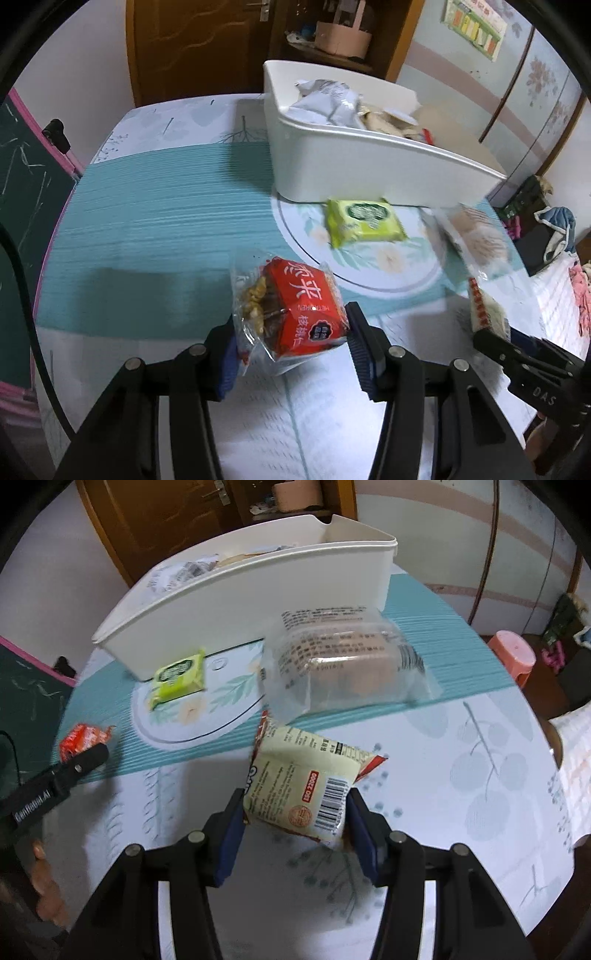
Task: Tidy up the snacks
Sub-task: 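Carry the red cake and printed bag over the basket and open both grippers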
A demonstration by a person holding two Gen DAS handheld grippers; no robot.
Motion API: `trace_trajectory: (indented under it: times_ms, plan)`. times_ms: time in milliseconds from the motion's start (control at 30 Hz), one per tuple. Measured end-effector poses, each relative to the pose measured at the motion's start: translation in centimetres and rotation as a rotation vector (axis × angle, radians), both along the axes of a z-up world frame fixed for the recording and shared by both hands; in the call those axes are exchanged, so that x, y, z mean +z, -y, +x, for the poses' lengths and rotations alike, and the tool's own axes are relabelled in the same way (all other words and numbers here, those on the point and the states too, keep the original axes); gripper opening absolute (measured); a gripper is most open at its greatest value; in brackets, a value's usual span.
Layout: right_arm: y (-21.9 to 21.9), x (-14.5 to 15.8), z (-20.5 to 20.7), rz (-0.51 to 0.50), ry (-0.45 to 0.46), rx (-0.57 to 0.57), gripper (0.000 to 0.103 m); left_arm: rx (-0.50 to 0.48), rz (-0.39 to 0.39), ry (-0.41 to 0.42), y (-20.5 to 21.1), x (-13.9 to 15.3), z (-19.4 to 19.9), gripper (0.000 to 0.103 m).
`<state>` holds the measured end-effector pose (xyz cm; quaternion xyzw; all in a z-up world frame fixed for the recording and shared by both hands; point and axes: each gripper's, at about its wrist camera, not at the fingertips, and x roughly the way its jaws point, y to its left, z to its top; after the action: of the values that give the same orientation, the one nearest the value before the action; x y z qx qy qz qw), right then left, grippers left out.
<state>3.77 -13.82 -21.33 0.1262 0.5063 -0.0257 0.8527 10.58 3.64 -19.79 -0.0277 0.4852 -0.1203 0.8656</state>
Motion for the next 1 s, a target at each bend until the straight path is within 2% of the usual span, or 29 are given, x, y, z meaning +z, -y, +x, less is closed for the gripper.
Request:
trace_trajectory:
  times_ms: [267, 400, 533, 733, 1000]
  plan:
    - [-0.6, 4.1, -1.5, 0.030, 0.146, 0.072, 0.053, -0.029, -0.037, 0.058, 1.2, 4.0, -3.3, 0.050]
    - [-0.4, 7.0, -2.1, 0.036, 0.228, 0.094, 0.053, -0.041, -0.053, 0.103, 1.8, 7.0, -3.5, 0.050]
    - [0.1, 10.3, -2.0, 0.054, 0.315, 0.111, 0.053, -0.052, -0.042, 0.188, 2.5, 11.1, -3.3, 0.050]
    - [1.2, 16.1, 0.3, 0.023, 0.464, 0.135, 0.053, -0.060, -0.035, 0.283, 3.5, 17.2, -0.7, 0.050]
    - [4.2, 24.6, 5.9, 0.032, 0.576, 0.161, 0.054, -0.058, -0.017, 0.386, 6.7, 24.7, 5.4, 0.051]
